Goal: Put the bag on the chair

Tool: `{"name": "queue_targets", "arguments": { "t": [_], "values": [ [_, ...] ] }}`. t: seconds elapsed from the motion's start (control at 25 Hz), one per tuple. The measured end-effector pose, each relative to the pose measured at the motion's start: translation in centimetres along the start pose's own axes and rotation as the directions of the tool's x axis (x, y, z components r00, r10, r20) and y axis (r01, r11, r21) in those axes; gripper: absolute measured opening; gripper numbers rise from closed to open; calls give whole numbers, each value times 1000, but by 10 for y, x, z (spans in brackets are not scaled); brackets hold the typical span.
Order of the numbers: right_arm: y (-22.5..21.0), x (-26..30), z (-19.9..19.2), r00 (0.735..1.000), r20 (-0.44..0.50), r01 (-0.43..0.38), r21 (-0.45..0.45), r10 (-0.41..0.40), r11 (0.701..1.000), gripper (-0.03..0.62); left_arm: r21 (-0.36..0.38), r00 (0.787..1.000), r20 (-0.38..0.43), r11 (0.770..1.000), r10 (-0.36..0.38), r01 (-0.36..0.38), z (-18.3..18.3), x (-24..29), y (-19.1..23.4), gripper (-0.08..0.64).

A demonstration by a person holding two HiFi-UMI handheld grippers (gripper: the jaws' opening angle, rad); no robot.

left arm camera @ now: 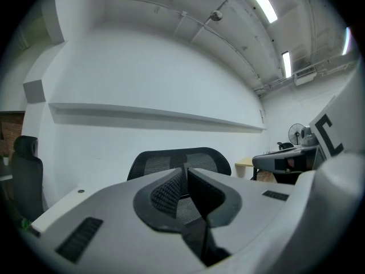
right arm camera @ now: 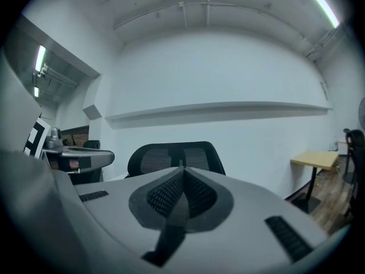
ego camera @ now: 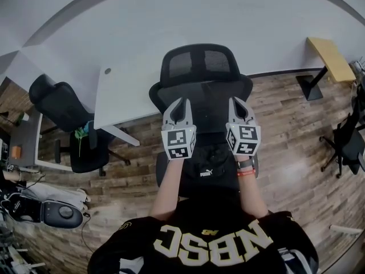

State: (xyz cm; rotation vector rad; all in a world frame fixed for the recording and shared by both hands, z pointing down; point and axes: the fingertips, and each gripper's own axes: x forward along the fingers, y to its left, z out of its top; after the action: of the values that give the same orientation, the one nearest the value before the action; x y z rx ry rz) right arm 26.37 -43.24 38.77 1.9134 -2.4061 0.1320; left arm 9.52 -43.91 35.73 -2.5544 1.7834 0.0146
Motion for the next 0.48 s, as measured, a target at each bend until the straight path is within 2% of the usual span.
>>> {"name": "queue_targets", "arguments": {
  "t": [0.2, 0.36, 0.48],
  "values": [
    [2, 1, 0, 1000, -4, -10, -2, 10, 1000, 5, 2, 1000, -13, 1000, -13, 13, -2, 0, -4, 21],
    [5, 1, 1, 1000, -11, -14, -57, 13, 998, 5, -5, 1000, -16, 1000, -13, 13, -4, 1, -1, 15],
    [6, 0, -1, 1000, -18, -24, -59, 23, 998, 5, -3, 1000, -22, 1000, -15, 15, -6, 0, -1, 15]
  ]
}}
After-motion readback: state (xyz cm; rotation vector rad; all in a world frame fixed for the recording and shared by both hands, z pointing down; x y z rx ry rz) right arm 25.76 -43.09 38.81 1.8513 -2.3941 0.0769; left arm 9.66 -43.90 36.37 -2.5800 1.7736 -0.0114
